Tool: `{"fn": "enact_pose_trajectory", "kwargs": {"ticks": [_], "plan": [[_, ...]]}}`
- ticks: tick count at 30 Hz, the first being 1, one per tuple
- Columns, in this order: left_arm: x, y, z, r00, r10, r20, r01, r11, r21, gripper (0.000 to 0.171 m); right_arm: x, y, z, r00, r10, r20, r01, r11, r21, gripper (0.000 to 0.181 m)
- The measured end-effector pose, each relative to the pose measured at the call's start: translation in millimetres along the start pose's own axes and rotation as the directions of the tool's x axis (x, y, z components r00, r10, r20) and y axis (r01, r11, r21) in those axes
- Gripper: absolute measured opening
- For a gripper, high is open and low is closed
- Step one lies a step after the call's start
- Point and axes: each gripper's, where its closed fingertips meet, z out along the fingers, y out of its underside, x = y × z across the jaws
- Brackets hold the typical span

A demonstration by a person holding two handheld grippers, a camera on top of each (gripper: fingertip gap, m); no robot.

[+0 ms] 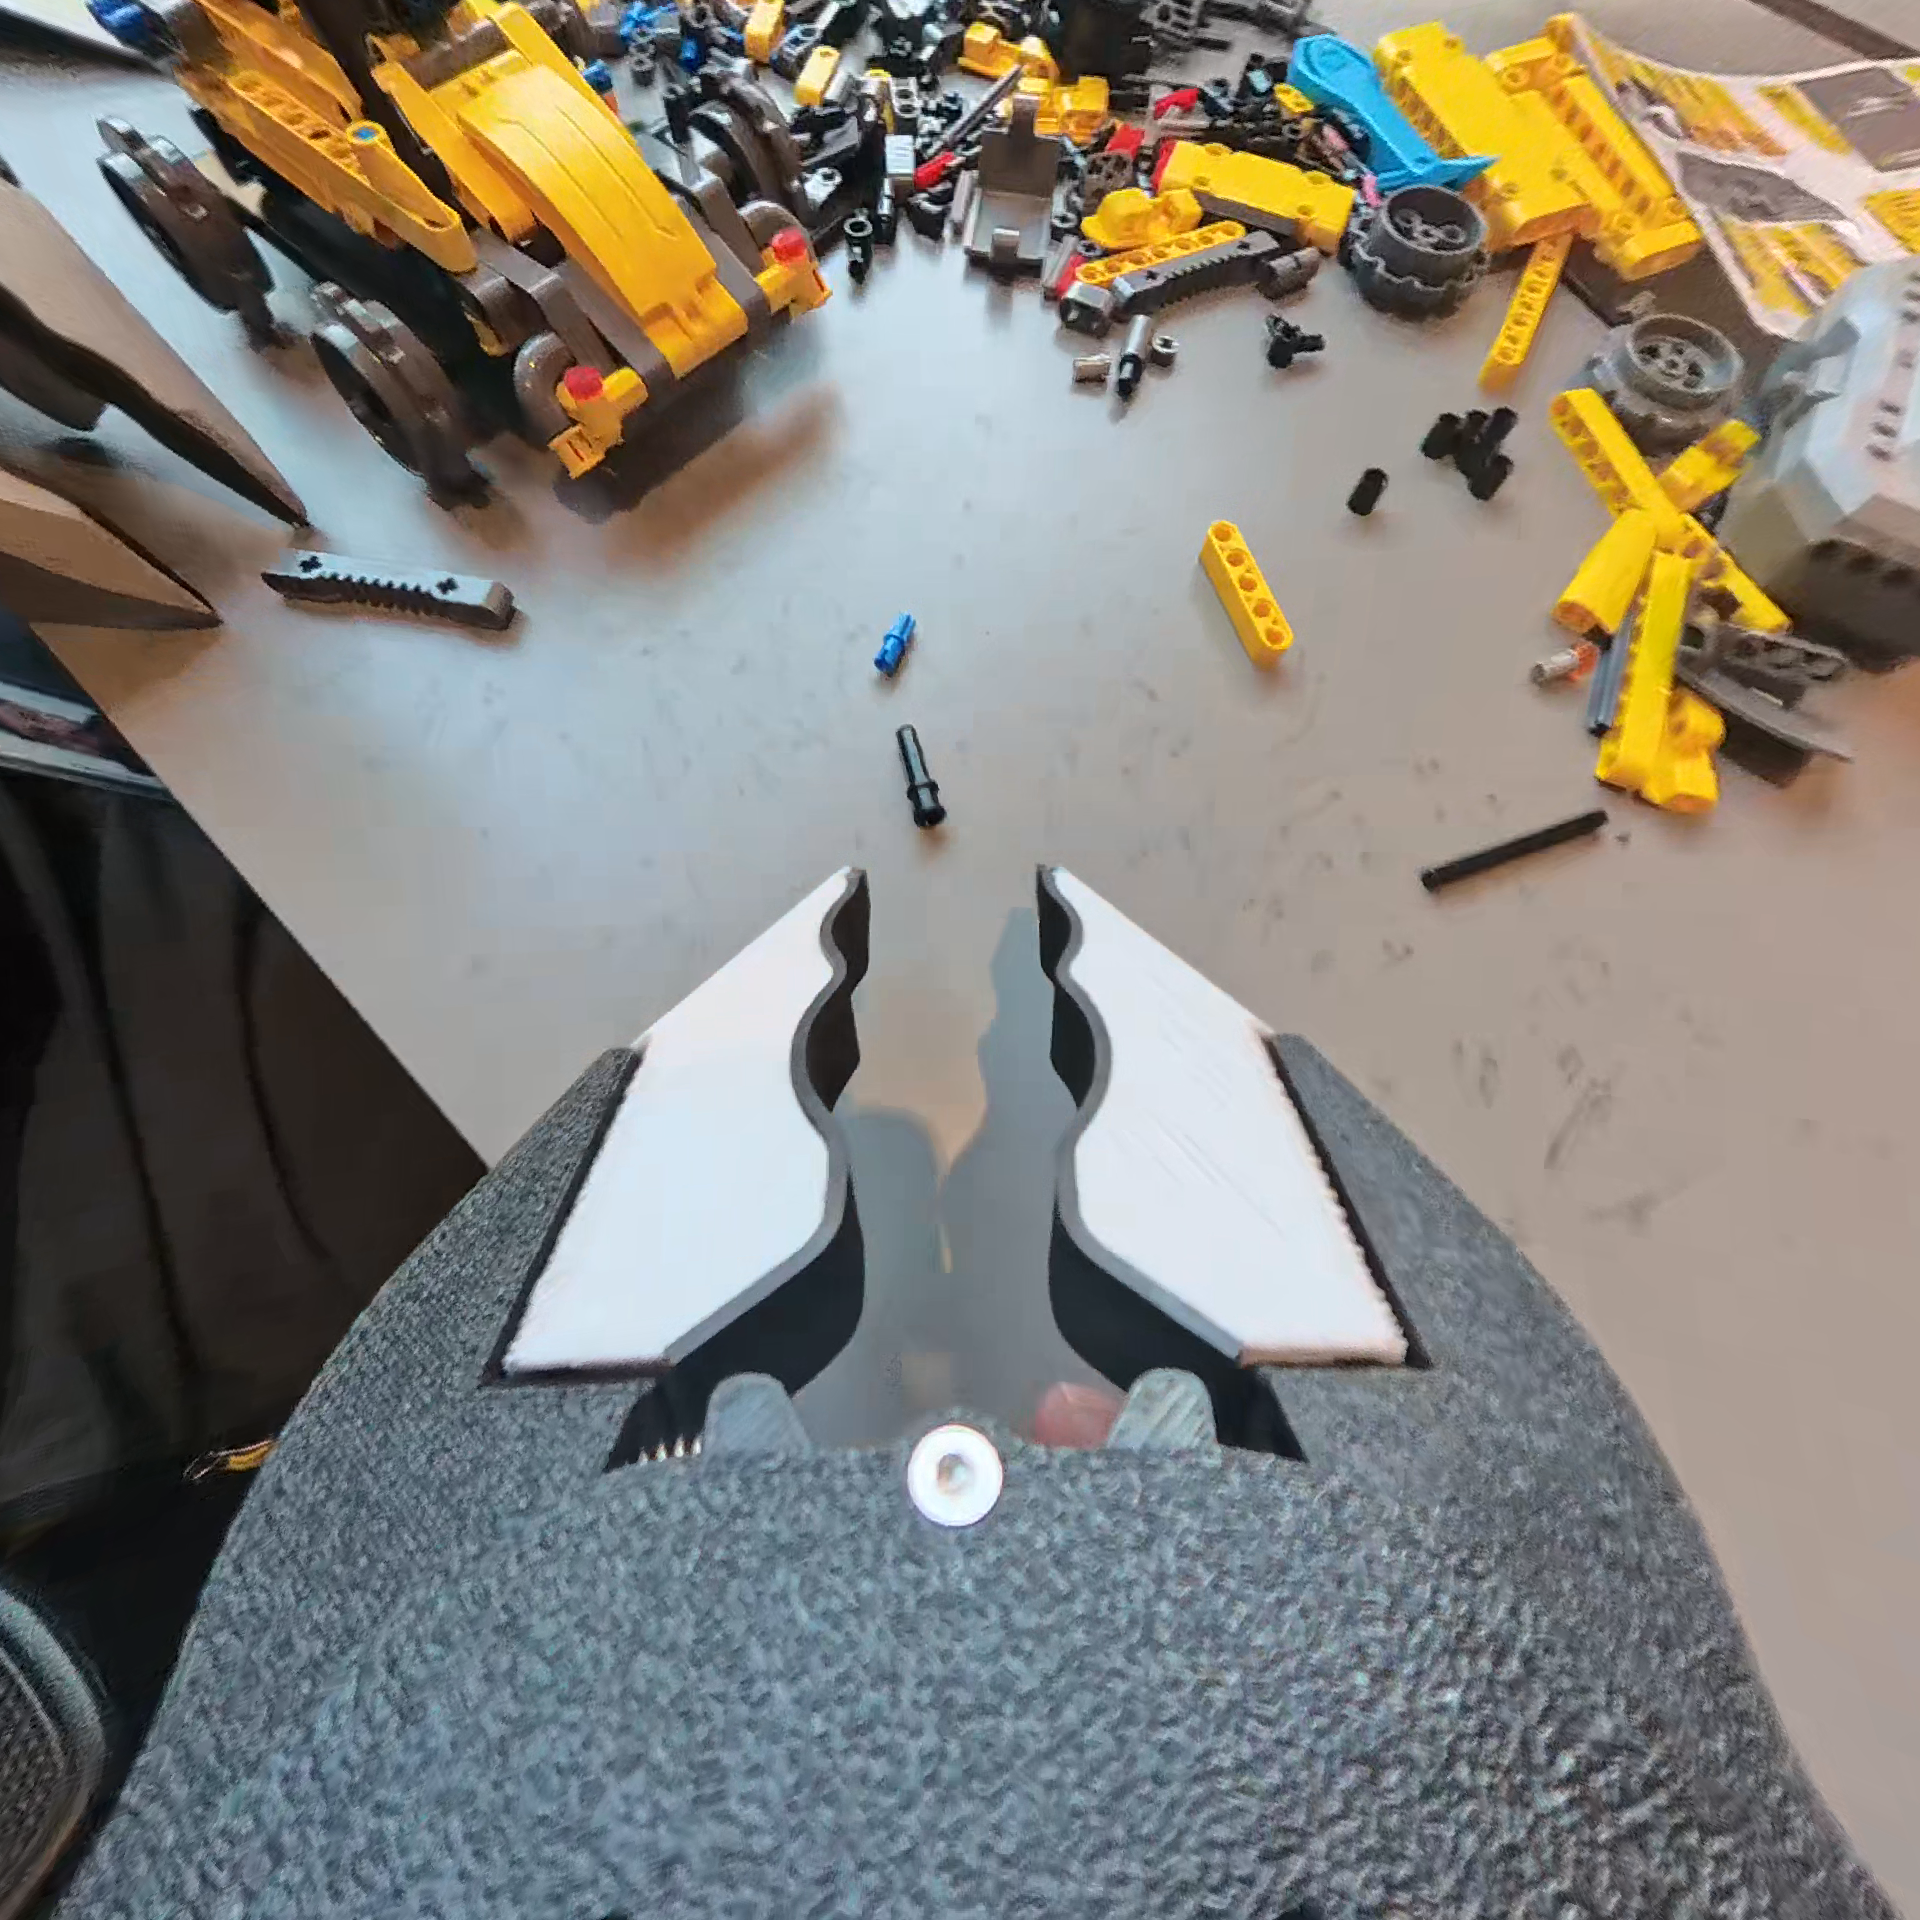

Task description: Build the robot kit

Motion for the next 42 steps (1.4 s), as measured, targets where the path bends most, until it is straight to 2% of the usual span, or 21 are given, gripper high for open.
{"fn": "enact_pose_trajectory", "kwargs": {"ticks": [3,6,9,16,19,24,26,32,36,42], "plan": [[1.0,-0.8,1.0,1.000,-0.005,0.000,0.005,1.000,-0.005,0.025,-1.6,-2.4,16.7,0.998,-0.010,0.063,0.013,0.998,-0.055,0.031],[3.9,-2.0,2.4,1.000,-0.002,-0.004,0.002,1.000,-0.005,0.025,-6.0,1.8,29.2,0.992,-0.027,0.124,0.042,0.992,-0.119,0.020],[8.6,-4.6,5.5,1.000,0.004,-0.018,-0.004,1.000,-0.004,0.022,-8.7,0.5,31.1,0.987,-0.017,0.162,0.037,0.992,-0.121,0.007],[17.5,-15.4,18.2,0.999,0.014,-0.039,-0.014,1.000,-0.003,0.018,-31.1,-2.8,25.9,0.983,-0.016,0.183,0.032,0.996,-0.089,0.007],[23.9,-16.8,19.9,0.998,0.039,-0.049,-0.039,0.999,0.002,0.025,-54.3,-3.6,21.7,0.971,-0.017,0.238,0.037,0.996,-0.083,0.007],[25.8,-12.6,14.8,0.997,0.048,-0.061,-0.047,0.999,0.009,0.027,-77.7,-3.0,20.0,0.970,-0.118,0.211,0.135,0.989,-0.065,0.007],[24.5,-10.3,11.7,0.997,0.062,-0.056,-0.061,0.998,0.016,0.027,-87.9,-5.5,19.9,0.964,-0.107,0.244,0.124,0.991,-0.057,0.007],[25.2,-15.3,-0.4,0.994,0.097,-0.045,-0.091,0.990,0.105,0.030,-95.8,-18.3,26.3,0.969,-0.120,0.215,0.131,0.991,-0.035,0.006],[26.1,-19.6,-6.7,0.992,0.105,-0.074,-0.094,0.986,0.139,0.034,-109.8,-29.0,22.9,0.957,-0.109,0.268,0.116,0.993,-0.011,0.006],[20.1,-28.5,-20.5,0.967,0.256,-0.010,-0.250,0.951,0.182,0.031,-129.4,-33.0,23.3,0.934,-0.153,0.323,0.186,0.980,-0.075,0.006]]}}
